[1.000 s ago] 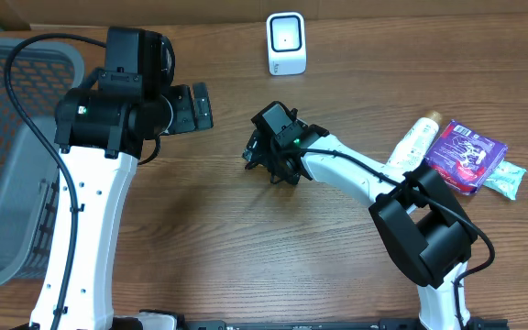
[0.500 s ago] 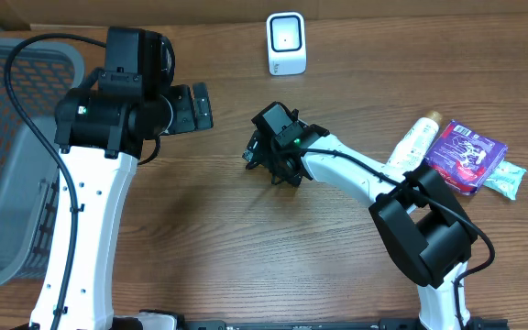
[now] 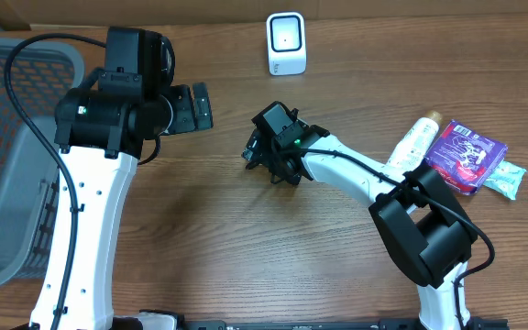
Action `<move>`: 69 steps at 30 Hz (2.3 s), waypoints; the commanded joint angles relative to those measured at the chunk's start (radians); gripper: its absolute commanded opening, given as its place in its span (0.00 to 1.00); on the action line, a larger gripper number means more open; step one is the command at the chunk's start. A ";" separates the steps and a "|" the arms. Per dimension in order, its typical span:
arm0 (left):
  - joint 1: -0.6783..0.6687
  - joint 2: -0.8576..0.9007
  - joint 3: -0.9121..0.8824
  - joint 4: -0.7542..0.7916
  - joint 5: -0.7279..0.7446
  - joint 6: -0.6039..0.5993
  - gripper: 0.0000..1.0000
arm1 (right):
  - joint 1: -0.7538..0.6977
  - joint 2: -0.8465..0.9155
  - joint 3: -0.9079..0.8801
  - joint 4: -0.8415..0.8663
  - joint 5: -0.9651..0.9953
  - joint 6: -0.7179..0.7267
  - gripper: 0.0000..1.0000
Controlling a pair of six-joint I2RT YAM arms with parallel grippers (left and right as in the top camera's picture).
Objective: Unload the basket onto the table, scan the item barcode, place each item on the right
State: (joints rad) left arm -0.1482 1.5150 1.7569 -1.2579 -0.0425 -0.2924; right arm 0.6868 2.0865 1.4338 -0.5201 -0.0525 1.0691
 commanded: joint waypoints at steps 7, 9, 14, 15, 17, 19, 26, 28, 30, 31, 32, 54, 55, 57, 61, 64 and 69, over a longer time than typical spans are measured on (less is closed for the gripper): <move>0.004 0.004 0.018 0.001 -0.013 -0.007 1.00 | 0.018 0.016 -0.013 0.063 0.035 0.002 0.86; 0.004 0.004 0.018 0.001 -0.013 -0.007 1.00 | 0.021 0.024 -0.013 0.062 0.042 0.001 0.77; 0.004 0.004 0.018 0.001 -0.013 -0.007 1.00 | 0.017 0.034 -0.013 0.006 0.078 -0.001 0.61; 0.004 0.004 0.018 0.001 -0.013 -0.007 1.00 | 0.015 0.033 -0.013 -0.012 0.089 -0.010 0.61; 0.004 0.004 0.018 0.001 -0.013 -0.006 1.00 | 0.005 0.027 -0.007 -0.041 0.065 -0.082 0.65; 0.004 0.004 0.018 0.001 -0.013 -0.006 0.99 | -0.003 0.008 0.019 -0.085 0.042 -0.162 0.75; 0.004 0.004 0.018 0.001 -0.013 -0.006 1.00 | -0.023 -0.095 0.145 -0.281 0.008 -0.665 0.91; 0.004 0.004 0.018 0.001 -0.013 -0.006 1.00 | -0.030 -0.109 0.159 -0.302 0.023 -0.758 0.93; 0.004 0.004 0.018 0.001 -0.013 -0.007 1.00 | -0.042 -0.112 0.159 -0.297 0.062 -0.800 0.93; 0.004 0.004 0.018 0.001 -0.013 -0.007 1.00 | -0.053 -0.110 0.158 -0.293 0.095 -0.817 0.93; 0.004 0.004 0.018 0.001 -0.013 -0.007 1.00 | -0.064 -0.105 0.157 -0.292 0.124 -0.817 0.93; 0.004 0.004 0.018 0.001 -0.013 -0.007 1.00 | -0.254 -0.032 0.156 -0.134 -0.177 -1.269 0.98; 0.004 0.004 0.018 0.001 -0.013 -0.007 0.99 | -0.257 -0.024 0.156 -0.127 -0.180 -1.268 0.98; 0.004 0.004 0.018 0.001 -0.013 -0.007 1.00 | -0.267 -0.002 0.156 -0.108 -0.204 -1.269 0.98; 0.004 0.004 0.018 0.001 -0.013 -0.007 1.00 | -0.307 0.037 0.156 -0.074 -0.274 -1.268 0.97; 0.004 0.004 0.018 0.001 -0.013 -0.007 1.00 | -0.347 0.058 0.156 -0.068 -0.415 -1.268 0.94; 0.004 0.004 0.018 0.001 -0.013 -0.007 0.99 | -0.385 0.071 0.156 -0.149 -0.591 -1.138 0.85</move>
State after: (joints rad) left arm -0.1482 1.5150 1.7569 -1.2579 -0.0429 -0.2924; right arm 0.3122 2.1464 1.5776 -0.6247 -0.4805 -0.1642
